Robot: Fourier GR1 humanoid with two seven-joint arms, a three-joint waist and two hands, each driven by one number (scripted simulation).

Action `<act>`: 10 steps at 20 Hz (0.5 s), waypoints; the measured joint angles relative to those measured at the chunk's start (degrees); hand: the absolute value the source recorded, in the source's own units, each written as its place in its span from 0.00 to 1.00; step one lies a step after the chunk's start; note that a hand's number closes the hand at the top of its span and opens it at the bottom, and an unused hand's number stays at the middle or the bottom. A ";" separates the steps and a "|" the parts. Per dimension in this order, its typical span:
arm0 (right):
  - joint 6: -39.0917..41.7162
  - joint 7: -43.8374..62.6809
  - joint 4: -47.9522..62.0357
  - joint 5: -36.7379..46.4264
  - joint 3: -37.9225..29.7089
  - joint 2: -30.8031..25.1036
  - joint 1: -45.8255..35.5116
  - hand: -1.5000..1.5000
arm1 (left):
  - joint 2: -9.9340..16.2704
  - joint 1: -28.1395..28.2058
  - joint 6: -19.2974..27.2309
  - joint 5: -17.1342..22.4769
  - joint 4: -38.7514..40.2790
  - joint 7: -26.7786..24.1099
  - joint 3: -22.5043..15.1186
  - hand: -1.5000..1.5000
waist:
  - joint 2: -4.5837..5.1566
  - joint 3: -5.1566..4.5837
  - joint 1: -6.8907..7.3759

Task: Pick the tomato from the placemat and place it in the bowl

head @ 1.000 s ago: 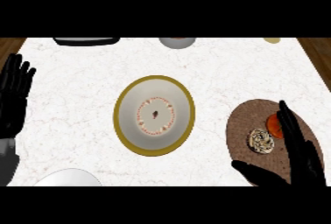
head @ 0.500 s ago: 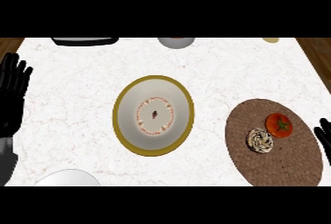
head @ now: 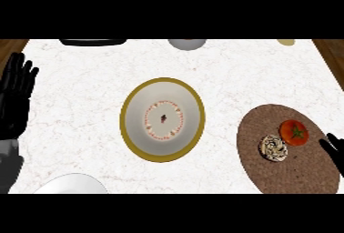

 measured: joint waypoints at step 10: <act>10.85 1.63 2.30 -0.71 -3.33 5.02 -6.03 0.00 | -1.80 -0.52 -2.99 -2.06 0.19 1.28 2.93 0.50 | 0.01 0.11 0.62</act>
